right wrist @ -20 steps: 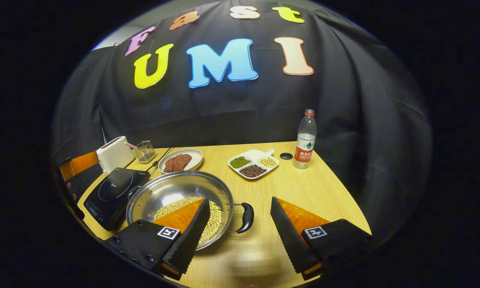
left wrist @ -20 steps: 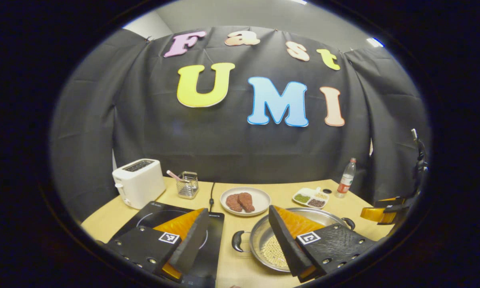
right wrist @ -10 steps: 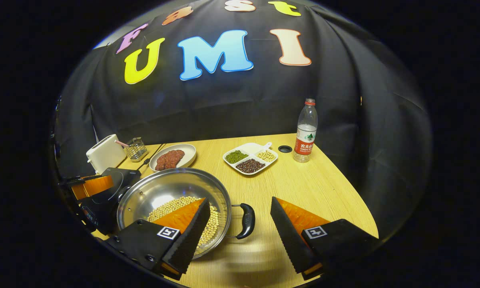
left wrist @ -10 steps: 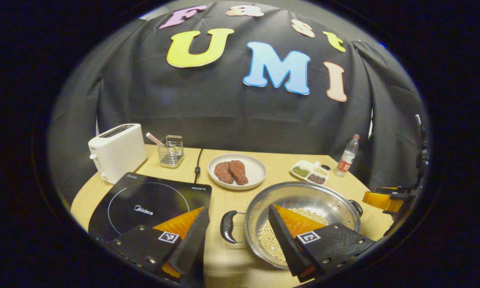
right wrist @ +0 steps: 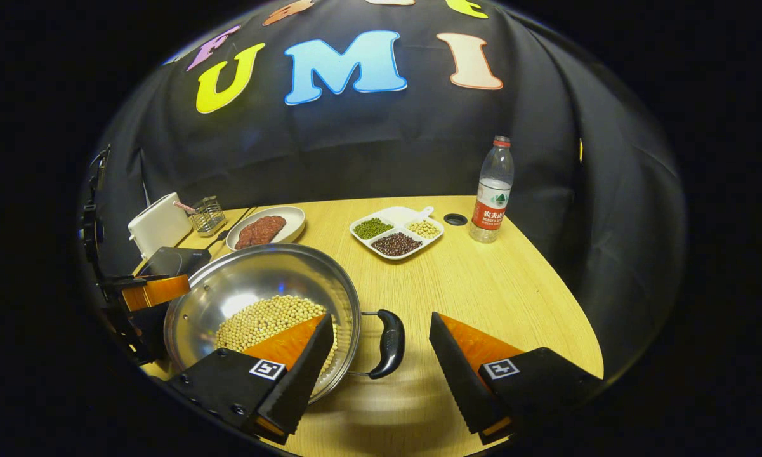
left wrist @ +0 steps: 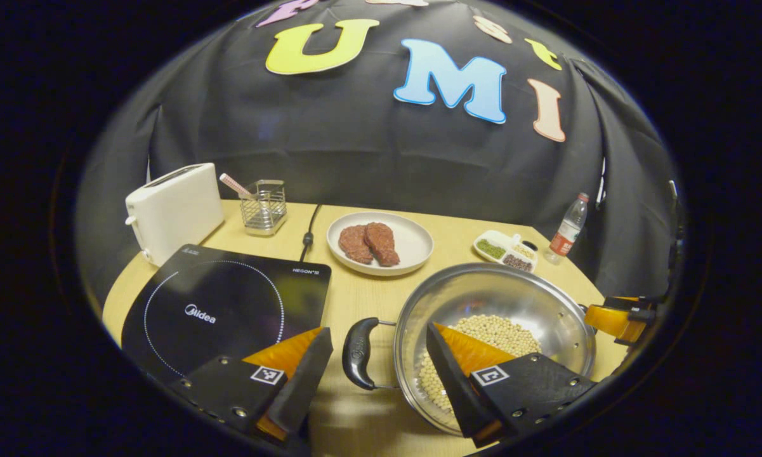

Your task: First push the handle of the pot to place it horizontally, then grasp the pot with both hands and set it on the induction cooktop.

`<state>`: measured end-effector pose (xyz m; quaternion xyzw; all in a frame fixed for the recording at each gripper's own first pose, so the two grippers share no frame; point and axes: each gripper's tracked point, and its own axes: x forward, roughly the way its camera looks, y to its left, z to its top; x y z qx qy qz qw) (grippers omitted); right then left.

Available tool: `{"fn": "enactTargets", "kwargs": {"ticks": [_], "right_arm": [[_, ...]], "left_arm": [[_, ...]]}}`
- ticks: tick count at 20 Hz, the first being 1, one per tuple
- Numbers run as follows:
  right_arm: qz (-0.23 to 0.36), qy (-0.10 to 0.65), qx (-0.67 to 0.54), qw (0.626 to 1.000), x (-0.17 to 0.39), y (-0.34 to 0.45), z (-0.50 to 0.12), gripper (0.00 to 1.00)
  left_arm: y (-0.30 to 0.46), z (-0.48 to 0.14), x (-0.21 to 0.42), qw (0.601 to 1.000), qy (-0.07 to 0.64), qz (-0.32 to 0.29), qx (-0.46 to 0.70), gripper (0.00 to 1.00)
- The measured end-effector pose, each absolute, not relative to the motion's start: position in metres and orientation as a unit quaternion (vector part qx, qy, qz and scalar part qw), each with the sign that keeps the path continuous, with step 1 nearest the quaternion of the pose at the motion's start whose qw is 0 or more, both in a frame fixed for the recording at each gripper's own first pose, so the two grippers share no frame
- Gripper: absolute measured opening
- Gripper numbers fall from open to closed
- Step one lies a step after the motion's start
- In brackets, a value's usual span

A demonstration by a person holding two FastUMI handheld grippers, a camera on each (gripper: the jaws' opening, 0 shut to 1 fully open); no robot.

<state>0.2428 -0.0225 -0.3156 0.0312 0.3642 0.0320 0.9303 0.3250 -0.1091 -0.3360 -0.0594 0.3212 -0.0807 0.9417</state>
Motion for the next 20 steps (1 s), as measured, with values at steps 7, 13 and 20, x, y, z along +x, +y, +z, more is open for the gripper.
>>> {"fn": "enactTargets", "kwargs": {"ticks": [7, 13, 20], "right_arm": [[0.014, 0.398, 0.035, 0.917, 0.249, -0.026, -0.343, 0.97], [0.026, 0.411, 0.054, 0.910, 0.248, -0.014, -0.348, 0.74], [0.029, 0.425, 0.067, 0.902, 0.251, -0.013, -0.353, 0.63]], "left_arm": [[-0.114, -0.356, 0.326, 0.936, 0.342, -0.075, -0.046, 0.91], [-0.115, -0.367, 0.324, 0.931, 0.359, -0.064, -0.031, 0.77], [-0.116, -0.376, 0.320, 0.929, 0.366, -0.044, -0.026, 0.68]]}}
